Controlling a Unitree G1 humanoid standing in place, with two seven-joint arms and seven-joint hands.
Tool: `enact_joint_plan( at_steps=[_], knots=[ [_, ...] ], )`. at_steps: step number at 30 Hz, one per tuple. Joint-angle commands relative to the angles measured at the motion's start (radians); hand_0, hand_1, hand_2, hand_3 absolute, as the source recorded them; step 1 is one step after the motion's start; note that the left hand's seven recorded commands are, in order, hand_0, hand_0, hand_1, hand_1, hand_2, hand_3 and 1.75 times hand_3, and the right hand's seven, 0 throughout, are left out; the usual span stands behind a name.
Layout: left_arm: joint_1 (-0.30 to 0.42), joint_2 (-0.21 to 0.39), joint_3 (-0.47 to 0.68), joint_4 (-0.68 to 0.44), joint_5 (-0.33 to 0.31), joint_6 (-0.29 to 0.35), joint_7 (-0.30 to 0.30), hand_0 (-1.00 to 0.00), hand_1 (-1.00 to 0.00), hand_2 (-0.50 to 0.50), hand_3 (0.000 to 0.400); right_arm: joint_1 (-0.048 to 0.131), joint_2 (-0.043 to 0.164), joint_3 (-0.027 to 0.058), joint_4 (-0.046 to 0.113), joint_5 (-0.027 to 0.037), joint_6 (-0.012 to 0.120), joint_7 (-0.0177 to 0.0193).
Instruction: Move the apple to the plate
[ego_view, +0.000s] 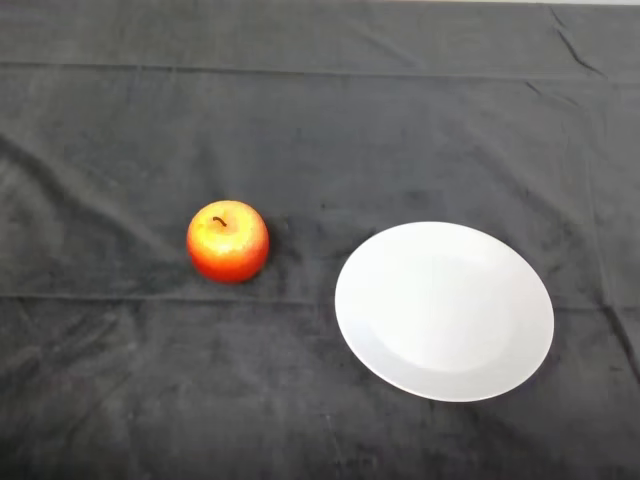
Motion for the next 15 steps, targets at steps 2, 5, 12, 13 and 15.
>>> enact_joint_plan(
  at_steps=[2,5,12,13,15],
  knots=[
    [-0.015,-0.018,0.022,-0.059,0.020,-0.028,0.001,0.00,0.00,0.00,0.000,-0.015,-0.020,-0.0039,0.000,0.0178,-0.009,0.0025],
    [-0.018,-0.020,0.027,-0.060,0.025,-0.028,0.000,0.00,0.00,0.00,0.000,-0.015,-0.020,-0.0039,0.000,0.0178,-0.009,0.0025],
    [-0.025,-0.030,0.030,-0.064,0.040,-0.029,-0.004,0.00,0.00,0.00,0.000,-0.015,-0.020,-0.0039,0.000,0.0178,-0.009,0.0024],
    [-0.027,-0.031,0.030,-0.064,0.044,-0.030,-0.004,0.00,0.00,0.00,0.000,-0.015,-0.020,-0.0039,0.000,0.0178,-0.009,0.0024],
    [-0.030,-0.035,0.027,-0.066,0.052,-0.031,-0.005,0.00,0.00,0.00,0.000,-0.015,-0.020,-0.0039,0.000,0.0178,-0.009,0.0024]
  ],
)
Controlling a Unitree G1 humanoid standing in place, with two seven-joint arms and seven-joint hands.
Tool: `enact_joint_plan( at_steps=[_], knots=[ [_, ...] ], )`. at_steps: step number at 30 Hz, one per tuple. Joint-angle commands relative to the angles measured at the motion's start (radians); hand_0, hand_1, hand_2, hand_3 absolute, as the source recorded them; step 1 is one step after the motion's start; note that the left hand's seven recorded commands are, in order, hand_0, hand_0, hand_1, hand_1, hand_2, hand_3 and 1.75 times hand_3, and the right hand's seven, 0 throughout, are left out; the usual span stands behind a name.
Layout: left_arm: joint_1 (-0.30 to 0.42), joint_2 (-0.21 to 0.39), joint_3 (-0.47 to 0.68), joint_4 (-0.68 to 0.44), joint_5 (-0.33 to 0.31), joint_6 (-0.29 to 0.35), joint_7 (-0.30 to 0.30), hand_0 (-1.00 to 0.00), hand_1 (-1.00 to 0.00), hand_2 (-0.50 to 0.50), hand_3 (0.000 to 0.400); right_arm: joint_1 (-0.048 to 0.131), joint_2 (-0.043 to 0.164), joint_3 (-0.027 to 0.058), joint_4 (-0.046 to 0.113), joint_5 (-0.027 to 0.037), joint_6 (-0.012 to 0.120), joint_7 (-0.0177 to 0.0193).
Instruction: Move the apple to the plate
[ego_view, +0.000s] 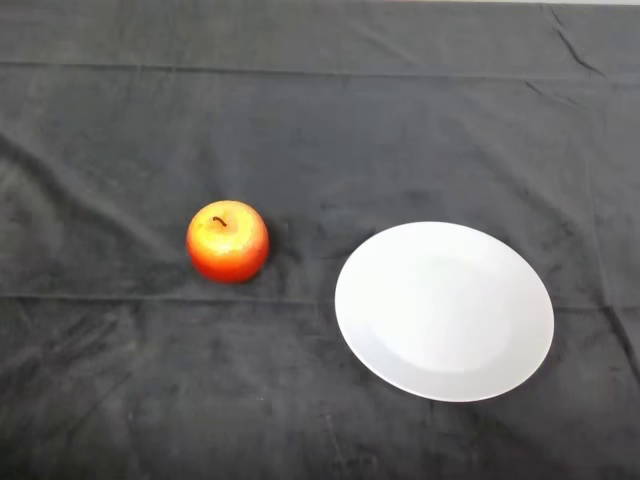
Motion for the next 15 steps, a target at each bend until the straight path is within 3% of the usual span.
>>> enact_joint_plan(
  at_steps=[1,15],
  knots=[
    [-0.032,-0.015,0.020,-0.061,0.035,-0.028,-0.006,0.00,0.00,0.00,0.000,-0.015,-0.020,-0.0039,0.000,0.0178,-0.009,0.0024],
    [-0.059,-0.059,-0.060,-0.079,0.143,-0.047,-0.033,0.00,0.00,0.00,0.000,-0.015,-0.019,-0.0037,-0.001,0.0177,-0.009,0.0019]
  ],
)
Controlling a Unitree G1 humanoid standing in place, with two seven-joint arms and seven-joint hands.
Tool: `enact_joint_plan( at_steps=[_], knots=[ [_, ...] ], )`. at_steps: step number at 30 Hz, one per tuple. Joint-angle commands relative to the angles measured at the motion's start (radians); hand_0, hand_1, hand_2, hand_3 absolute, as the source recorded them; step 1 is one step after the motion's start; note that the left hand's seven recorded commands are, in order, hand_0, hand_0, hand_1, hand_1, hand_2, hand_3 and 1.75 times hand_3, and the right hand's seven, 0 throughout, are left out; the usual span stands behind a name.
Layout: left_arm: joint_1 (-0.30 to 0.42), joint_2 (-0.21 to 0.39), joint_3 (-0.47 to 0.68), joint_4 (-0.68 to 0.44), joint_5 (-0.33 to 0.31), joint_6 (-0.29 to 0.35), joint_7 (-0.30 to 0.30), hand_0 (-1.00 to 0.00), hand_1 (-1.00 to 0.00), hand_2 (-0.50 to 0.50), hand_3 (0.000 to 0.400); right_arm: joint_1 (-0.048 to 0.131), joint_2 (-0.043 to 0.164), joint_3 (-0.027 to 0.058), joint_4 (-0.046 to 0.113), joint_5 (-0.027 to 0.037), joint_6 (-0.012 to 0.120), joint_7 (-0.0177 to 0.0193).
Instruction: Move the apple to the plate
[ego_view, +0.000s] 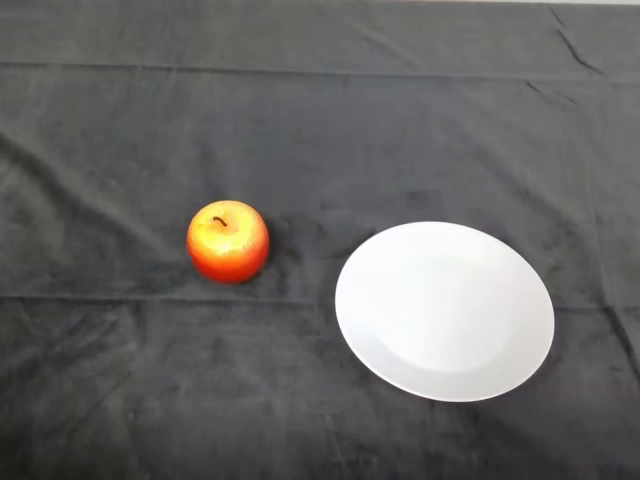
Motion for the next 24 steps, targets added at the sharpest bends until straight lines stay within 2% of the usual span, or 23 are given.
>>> enact_joint_plan(
  at_steps=[1,24],
  knots=[
    [-0.038,-0.014,-0.018,-0.045,0.030,-0.026,-0.015,0.00,0.00,0.00,0.000,-0.015,-0.019,-0.0039,-0.001,0.0177,-0.009,0.0019],
    [-0.069,-0.125,-0.186,-0.071,0.223,-0.065,-0.086,0.00,0.00,0.00,0.000,-0.014,-0.017,-0.0030,-0.005,0.0173,-0.008,0.0002]
  ],
)
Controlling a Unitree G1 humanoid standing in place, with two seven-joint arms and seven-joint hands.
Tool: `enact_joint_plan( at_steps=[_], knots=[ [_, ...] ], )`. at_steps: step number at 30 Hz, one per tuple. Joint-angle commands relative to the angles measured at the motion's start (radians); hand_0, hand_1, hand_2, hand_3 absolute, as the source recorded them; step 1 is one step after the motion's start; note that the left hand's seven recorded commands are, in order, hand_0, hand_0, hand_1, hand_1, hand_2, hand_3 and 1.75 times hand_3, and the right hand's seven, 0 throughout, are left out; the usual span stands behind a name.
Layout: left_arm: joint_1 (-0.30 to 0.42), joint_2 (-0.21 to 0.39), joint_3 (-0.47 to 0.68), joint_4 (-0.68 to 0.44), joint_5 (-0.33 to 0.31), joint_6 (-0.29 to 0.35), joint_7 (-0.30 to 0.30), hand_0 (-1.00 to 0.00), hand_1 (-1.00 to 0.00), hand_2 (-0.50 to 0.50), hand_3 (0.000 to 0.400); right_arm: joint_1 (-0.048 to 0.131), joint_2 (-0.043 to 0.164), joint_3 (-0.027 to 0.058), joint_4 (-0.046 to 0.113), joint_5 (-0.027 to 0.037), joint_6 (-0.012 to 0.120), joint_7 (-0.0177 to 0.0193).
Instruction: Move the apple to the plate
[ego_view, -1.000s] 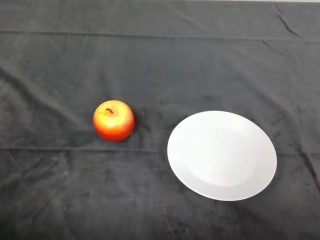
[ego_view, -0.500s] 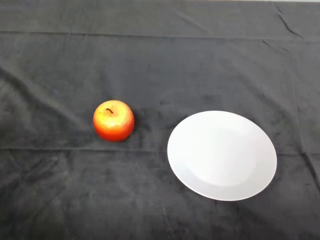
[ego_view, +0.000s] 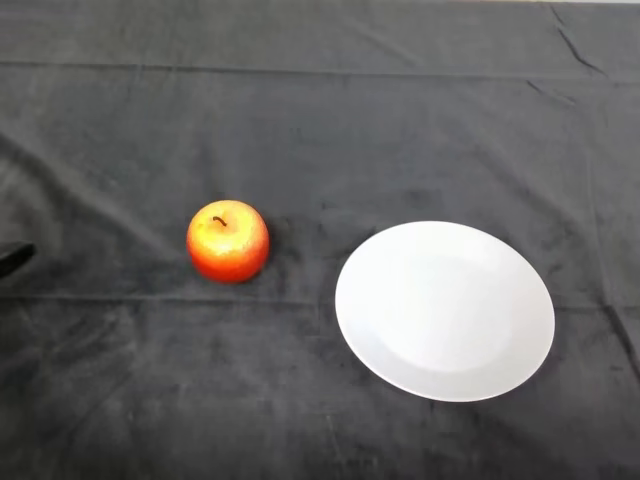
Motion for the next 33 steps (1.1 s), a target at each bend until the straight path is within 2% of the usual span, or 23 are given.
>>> enact_joint_plan(
  at_steps=[1,16,33],
  knots=[
    [-0.044,-0.011,-0.026,-0.036,0.021,-0.023,-0.010,0.00,0.00,0.00,0.000,-0.014,-0.017,-0.0030,-0.005,0.0173,-0.008,0.0001],
    [-0.056,-0.104,-0.116,-0.047,0.105,-0.048,-0.068,0.00,0.00,0.00,0.000,-0.013,-0.016,-0.0025,-0.008,0.0173,-0.008,-0.0010],
    [-0.083,-0.193,-0.208,-0.024,0.157,-0.005,-0.156,0.00,0.00,0.00,0.000,-0.012,-0.016,-0.0021,-0.009,0.0174,-0.008,-0.0020]
  ],
)
